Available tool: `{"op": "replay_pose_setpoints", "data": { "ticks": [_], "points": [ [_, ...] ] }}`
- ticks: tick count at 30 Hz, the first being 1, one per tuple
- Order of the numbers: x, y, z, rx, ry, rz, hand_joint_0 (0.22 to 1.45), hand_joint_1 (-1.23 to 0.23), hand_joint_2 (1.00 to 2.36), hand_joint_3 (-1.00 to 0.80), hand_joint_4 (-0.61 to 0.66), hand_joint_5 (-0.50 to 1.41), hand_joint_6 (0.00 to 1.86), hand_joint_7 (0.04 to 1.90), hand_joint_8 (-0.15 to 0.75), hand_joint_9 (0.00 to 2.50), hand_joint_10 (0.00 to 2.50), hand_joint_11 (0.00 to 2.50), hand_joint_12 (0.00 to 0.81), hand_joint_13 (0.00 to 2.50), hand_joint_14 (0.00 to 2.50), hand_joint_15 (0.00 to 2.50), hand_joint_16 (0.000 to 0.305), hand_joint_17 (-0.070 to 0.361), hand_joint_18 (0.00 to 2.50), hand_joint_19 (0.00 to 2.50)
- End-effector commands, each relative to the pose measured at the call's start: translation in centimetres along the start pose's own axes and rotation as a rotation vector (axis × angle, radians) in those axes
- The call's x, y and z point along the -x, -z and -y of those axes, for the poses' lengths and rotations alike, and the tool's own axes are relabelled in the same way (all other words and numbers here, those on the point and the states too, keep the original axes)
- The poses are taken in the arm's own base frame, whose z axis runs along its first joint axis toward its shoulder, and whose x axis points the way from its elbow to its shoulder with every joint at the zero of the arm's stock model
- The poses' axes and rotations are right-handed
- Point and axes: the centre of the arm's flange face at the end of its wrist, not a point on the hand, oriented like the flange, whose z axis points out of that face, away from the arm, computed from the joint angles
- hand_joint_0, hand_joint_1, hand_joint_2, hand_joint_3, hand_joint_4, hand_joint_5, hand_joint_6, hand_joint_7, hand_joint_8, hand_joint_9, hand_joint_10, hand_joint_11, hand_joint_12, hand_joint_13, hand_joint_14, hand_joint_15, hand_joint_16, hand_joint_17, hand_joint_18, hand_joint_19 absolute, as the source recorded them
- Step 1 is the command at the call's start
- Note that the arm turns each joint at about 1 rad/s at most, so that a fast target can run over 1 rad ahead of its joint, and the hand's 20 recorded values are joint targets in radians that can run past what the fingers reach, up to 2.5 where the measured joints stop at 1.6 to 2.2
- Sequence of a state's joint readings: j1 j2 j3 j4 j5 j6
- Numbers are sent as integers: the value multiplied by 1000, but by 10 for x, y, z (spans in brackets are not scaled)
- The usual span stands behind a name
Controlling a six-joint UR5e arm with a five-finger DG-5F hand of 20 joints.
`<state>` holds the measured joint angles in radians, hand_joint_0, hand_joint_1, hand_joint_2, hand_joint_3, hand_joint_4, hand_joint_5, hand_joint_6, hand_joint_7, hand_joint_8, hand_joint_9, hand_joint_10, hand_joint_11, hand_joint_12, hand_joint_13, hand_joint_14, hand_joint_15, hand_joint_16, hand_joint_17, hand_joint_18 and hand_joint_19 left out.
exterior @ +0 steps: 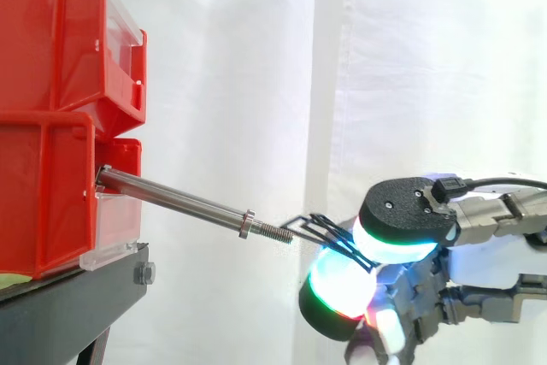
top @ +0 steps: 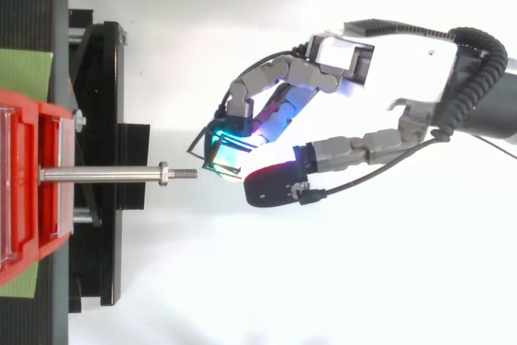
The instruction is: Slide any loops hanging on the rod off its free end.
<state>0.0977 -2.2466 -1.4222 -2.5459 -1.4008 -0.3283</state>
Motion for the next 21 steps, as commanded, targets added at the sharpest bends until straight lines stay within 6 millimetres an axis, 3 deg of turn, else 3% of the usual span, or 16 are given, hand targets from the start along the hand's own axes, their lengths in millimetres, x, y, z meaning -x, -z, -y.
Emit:
{"op": "replay_pose_setpoints", "data": {
  "ticks": [1,4,10,13,21],
  "points": [
    [8,9,-11,-57,-7,-14,575,-628,1003,-102,229,-169,888,1034,381,1022,8,512,380,938,8,280,55,123,874,351],
    [11,12,-15,-72,-4,-17,571,-531,1009,-178,220,-158,869,1107,366,1002,9,509,367,907,9,291,52,116,815,375],
    [14,15,-22,-82,-2,-19,575,-502,1010,-154,193,-148,866,1137,363,1006,9,509,363,900,9,292,51,114,800,388],
    [13,14,-23,-80,-3,-17,581,-657,1003,14,164,-137,871,1154,387,1027,11,506,381,927,8,267,54,123,861,330],
    [11,14,-24,-80,-16,-12,608,-773,1002,33,100,-161,900,1044,368,1005,11,525,378,918,10,287,54,122,876,347]
  ]
}}
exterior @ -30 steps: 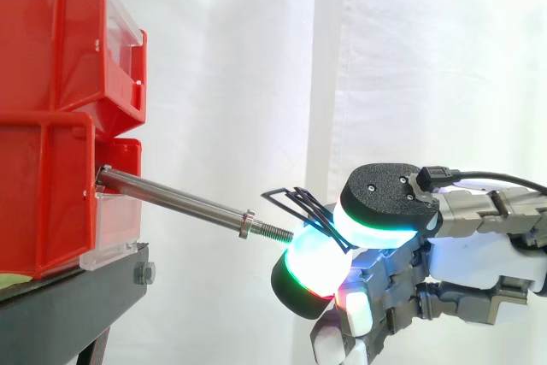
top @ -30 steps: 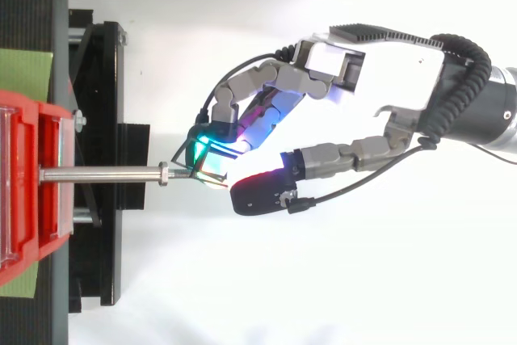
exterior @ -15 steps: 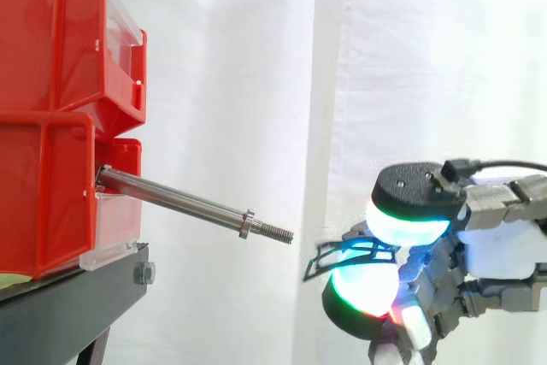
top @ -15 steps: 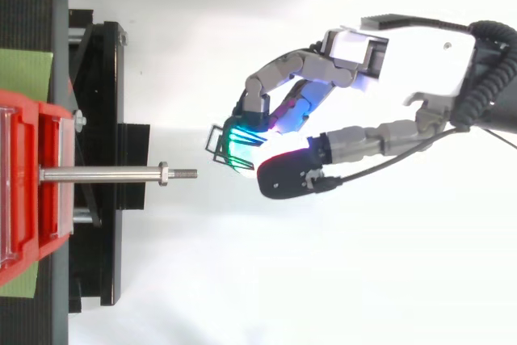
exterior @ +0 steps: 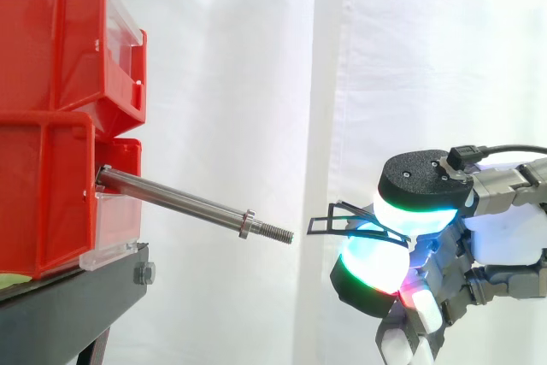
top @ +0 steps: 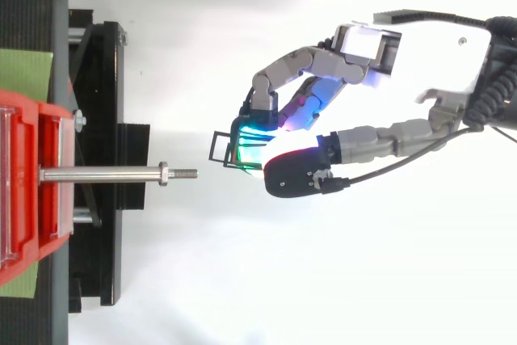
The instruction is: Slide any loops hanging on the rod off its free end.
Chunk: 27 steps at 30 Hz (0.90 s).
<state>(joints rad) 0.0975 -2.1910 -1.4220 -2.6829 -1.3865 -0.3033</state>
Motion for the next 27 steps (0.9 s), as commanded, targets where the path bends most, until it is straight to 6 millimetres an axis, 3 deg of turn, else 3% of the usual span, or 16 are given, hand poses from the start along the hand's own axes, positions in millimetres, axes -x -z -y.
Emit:
{"op": "replay_pose_setpoints", "data": {
  "ticks": [1,6,11,12,17,21,24,27],
  "points": [
    [-1,0,-1,1,-6,-1,618,-781,1002,-3,115,-166,902,1006,362,993,10,530,374,913,9,281,54,121,875,355],
    [0,0,0,-6,-5,10,621,-800,1015,-206,106,-174,893,1083,309,964,11,557,322,864,11,312,44,98,809,406],
    [-1,0,0,-8,-5,16,598,-682,1007,-401,154,-129,849,1250,292,1008,14,499,315,871,11,311,42,94,801,430],
    [-2,0,0,-8,-5,16,595,-585,1005,-425,152,-95,800,1319,286,1024,13,474,310,868,11,314,42,94,793,441],
    [-2,0,-1,-4,-6,15,587,-624,1016,-262,154,-79,772,1291,297,1037,13,478,315,869,13,318,41,93,790,441],
    [-3,0,-1,-4,-6,14,583,-777,1011,-77,193,-145,864,1141,348,1023,9,548,372,903,10,297,52,116,881,368],
    [-4,0,0,-5,-5,14,599,-826,1010,-74,172,-176,896,1040,344,985,11,585,368,872,9,297,50,113,843,364],
    [-3,0,-1,-4,-6,14,635,-848,1011,-219,179,-191,899,1010,316,959,14,629,343,846,11,313,45,101,802,399]
  ]
}}
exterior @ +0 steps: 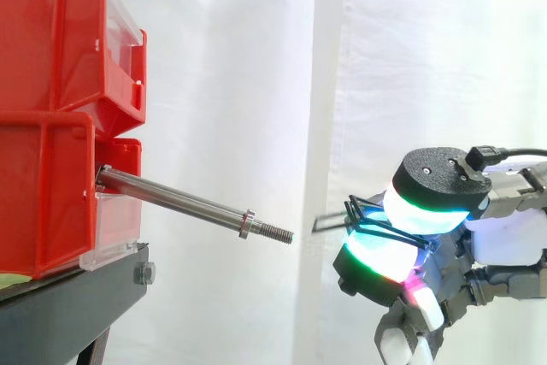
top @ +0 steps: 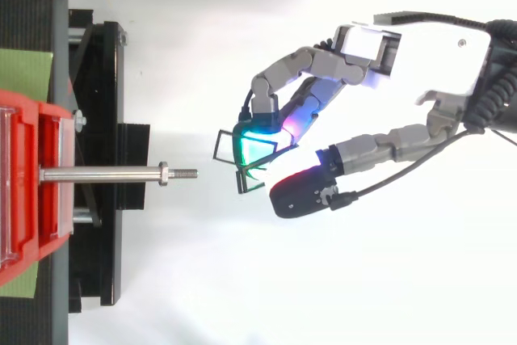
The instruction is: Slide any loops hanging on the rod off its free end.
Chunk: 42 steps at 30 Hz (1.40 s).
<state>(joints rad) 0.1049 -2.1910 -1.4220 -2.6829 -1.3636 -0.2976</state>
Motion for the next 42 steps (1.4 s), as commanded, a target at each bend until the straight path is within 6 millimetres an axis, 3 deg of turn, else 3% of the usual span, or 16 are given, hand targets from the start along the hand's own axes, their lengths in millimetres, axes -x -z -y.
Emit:
{"op": "replay_pose_setpoints", "data": {
  "ticks": [1,4,8,13,15,19,25,29,33,39,42],
  "points": [
    [0,0,0,0,0,1,637,-855,1010,-333,174,-187,892,1042,306,970,12,651,328,832,11,309,42,93,779,408],
    [-1,0,-1,1,0,-1,629,-769,1002,-458,186,-158,871,1136,303,1009,15,637,318,843,11,310,40,89,782,409],
    [-1,0,-1,1,1,-1,601,-641,1002,-479,180,-127,842,1244,298,1030,12,615,310,841,11,310,39,88,769,415],
    [-1,0,-1,1,1,-1,592,-583,1014,-311,174,-112,825,1240,302,1031,15,587,311,818,11,307,38,85,721,425],
    [-1,0,0,-1,2,-1,585,-580,1016,-246,196,-119,825,1227,311,1024,15,591,313,818,11,310,38,85,719,424],
    [-1,0,0,-1,2,-1,588,-761,1012,-110,237,-160,871,1110,348,1004,12,628,352,835,9,288,45,102,768,354],
    [-1,0,0,-1,2,-1,620,-822,1012,-215,219,-181,882,1064,325,957,12,649,333,801,10,304,41,93,717,374],
    [-1,0,-1,1,1,-1,624,-786,1008,-378,215,-166,868,1131,305,974,15,654,312,795,10,301,38,84,695,394],
    [-1,0,0,-1,2,-1,604,-618,1003,-449,217,-130,836,1238,295,1011,15,630,300,791,11,305,37,83,689,404],
    [0,0,0,-2,1,9,594,-701,1014,-228,196,-108,827,1307,314,1023,12,613,295,781,9,279,38,85,683,366],
    [-1,0,-1,-2,1,8,596,-786,1017,-106,183,-131,868,1233,327,1021,11,633,309,794,9,273,39,89,710,351]
  ]
}}
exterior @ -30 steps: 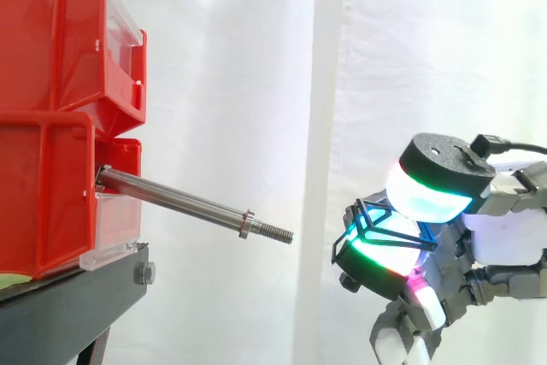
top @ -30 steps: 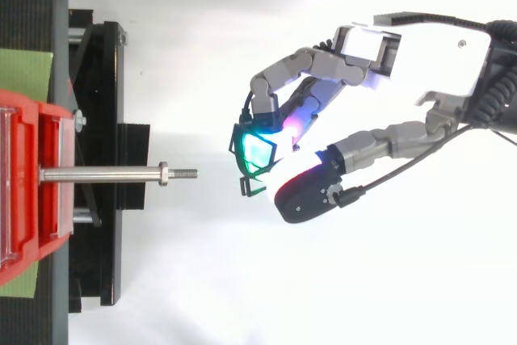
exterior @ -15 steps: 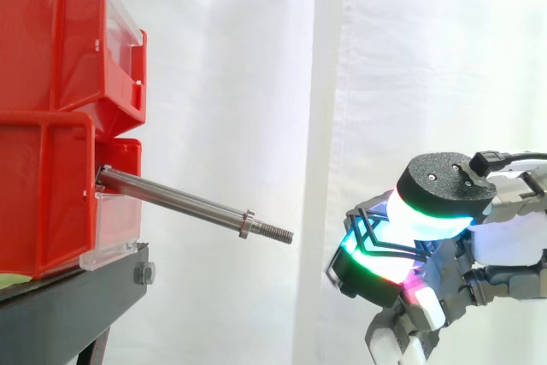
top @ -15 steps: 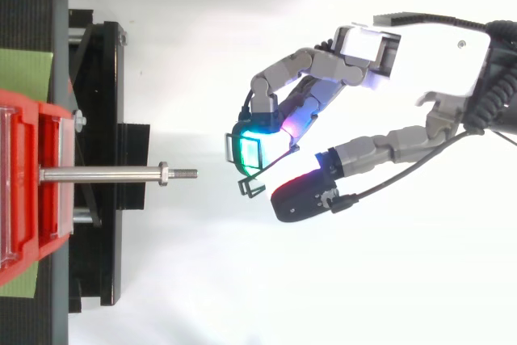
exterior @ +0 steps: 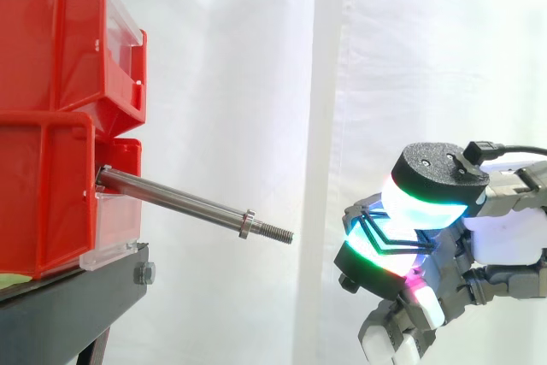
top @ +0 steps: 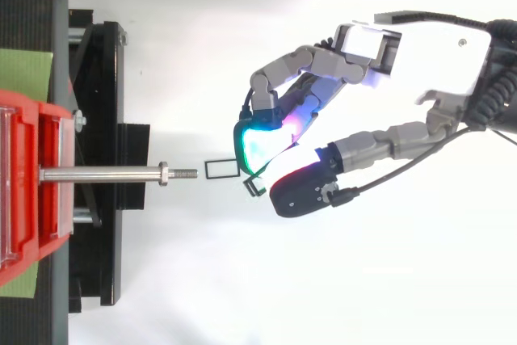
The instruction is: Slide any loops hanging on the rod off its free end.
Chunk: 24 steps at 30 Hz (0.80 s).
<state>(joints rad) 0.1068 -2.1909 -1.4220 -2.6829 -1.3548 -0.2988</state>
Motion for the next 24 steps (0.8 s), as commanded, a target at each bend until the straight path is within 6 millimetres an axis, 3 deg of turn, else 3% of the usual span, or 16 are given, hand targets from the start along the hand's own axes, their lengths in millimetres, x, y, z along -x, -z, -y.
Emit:
{"op": "replay_pose_setpoints", "data": {
  "ticks": [1,5,7,10,19,24],
  "points": [
    [0,0,0,0,0,1,598,-797,1017,-87,155,-137,876,1218,325,1014,11,629,307,794,9,267,39,88,710,352],
    [-1,0,-1,2,0,0,597,-772,1016,-130,202,-136,878,1194,319,1035,11,629,306,797,9,270,39,89,715,360],
    [-1,0,0,-1,1,-1,584,-673,1014,-285,208,-114,832,1336,293,1034,12,588,280,775,10,291,35,78,668,401],
    [-2,0,-1,0,0,0,592,-589,1012,-340,197,-79,773,1405,278,1055,12,517,278,772,10,288,35,79,658,422],
    [-5,0,-2,-3,0,10,576,-616,1015,-144,194,-55,726,1437,309,1093,12,533,313,794,9,269,43,96,715,371],
    [-6,0,-1,-4,-1,8,576,-615,1013,-120,242,-67,735,1414,318,1077,10,529,317,785,9,256,43,98,711,364]
  ]
}}
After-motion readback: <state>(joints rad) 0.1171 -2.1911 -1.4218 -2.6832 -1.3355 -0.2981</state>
